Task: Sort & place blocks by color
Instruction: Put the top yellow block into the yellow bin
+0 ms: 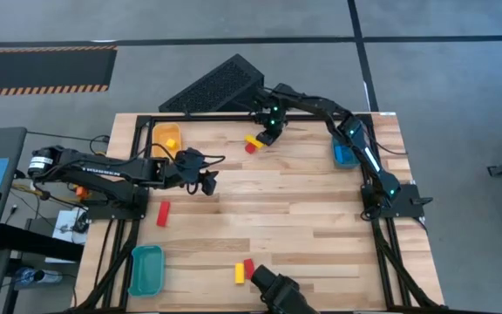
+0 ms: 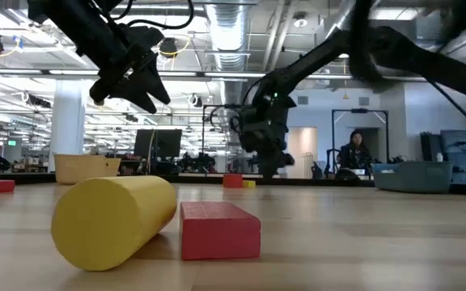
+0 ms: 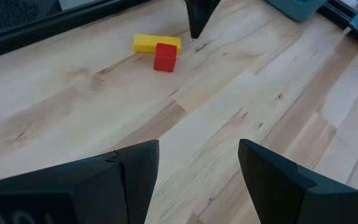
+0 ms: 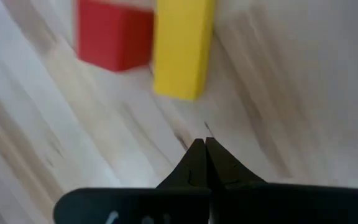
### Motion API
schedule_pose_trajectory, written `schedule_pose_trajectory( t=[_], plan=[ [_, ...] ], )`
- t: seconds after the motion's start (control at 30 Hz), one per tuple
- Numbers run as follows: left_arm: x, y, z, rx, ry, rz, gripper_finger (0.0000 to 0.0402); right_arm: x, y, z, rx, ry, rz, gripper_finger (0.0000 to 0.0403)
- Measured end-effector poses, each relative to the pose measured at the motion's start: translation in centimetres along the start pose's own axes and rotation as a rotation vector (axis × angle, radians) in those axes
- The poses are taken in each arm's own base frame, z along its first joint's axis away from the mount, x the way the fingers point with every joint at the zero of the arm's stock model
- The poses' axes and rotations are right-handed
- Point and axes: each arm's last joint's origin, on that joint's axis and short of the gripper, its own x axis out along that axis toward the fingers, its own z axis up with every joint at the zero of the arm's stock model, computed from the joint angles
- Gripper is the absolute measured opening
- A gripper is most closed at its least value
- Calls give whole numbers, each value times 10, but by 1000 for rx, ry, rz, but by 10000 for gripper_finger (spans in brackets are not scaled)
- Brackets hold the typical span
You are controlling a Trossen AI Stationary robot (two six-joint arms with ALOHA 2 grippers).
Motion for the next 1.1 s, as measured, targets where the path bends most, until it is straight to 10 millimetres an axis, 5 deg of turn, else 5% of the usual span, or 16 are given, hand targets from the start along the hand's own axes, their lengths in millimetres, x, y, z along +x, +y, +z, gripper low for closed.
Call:
schedule_pose_trajectory(
  t=[0.2,0.4,0.73,1.1],
  plan=[
    [0,0,0,17,0,-3,206,-36,14,7,-63,-184,-28,0],
    [0,0,0,36,-1,-3,206,-16,13,10,-183,-146,-20,0],
    [0,-1,0,-1,0,-7,206,-9,36,14,-474,-142,-99,0],
    [0,-1,1,-37,-2,-10,206,-11,29,15,-500,-171,-64,0]
  ],
)
